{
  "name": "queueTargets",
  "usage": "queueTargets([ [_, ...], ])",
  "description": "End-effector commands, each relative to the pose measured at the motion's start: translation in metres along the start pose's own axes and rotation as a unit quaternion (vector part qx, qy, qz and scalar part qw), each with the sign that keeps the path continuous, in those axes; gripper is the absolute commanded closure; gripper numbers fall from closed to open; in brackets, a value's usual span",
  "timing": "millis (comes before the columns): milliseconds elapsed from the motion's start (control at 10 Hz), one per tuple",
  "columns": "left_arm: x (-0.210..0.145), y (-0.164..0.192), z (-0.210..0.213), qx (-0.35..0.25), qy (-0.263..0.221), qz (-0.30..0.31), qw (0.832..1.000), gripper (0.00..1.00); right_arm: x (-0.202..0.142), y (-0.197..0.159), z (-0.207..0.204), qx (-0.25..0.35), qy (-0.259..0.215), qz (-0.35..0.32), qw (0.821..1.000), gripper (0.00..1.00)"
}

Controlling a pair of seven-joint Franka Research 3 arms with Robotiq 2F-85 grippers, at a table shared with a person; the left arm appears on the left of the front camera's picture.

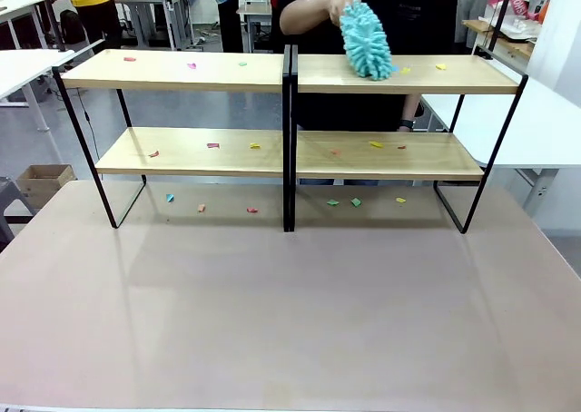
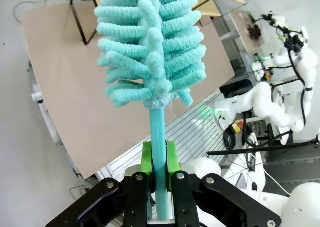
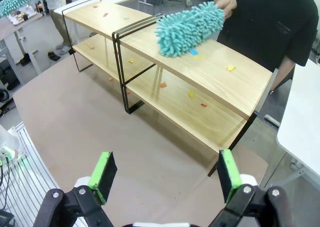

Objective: Clean the shelves.
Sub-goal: Clean a randomly selected level of the Shelf with the Duster.

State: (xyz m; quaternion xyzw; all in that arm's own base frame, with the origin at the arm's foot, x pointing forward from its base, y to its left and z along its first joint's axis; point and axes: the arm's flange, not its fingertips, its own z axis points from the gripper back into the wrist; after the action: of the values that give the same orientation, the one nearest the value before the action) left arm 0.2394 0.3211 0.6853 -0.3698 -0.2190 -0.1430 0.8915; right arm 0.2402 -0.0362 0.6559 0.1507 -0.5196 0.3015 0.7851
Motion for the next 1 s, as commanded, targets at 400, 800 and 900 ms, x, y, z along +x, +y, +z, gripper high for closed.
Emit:
queueTargets([
  [400, 0.063, -0.055, -0.070, -0.021, -0.036, 0.047, 0.998, 0.87, 0.000, 0.000, 0.000, 0.003, -0.002, 0.001, 1.000, 0.00],
  [800, 0.113, -0.182, -0.198, -0.038, -0.007, 0.072, 0.997, 0.87, 0.000, 0.000, 0.000, 0.003, -0.002, 0.001, 1.000, 0.00],
  [900, 0.119, -0.204, -0.231, -0.046, 0.025, 0.075, 0.996, 0.87, 0.000, 0.000, 0.000, 0.003, -0.002, 0.001, 1.000, 0.00],
])
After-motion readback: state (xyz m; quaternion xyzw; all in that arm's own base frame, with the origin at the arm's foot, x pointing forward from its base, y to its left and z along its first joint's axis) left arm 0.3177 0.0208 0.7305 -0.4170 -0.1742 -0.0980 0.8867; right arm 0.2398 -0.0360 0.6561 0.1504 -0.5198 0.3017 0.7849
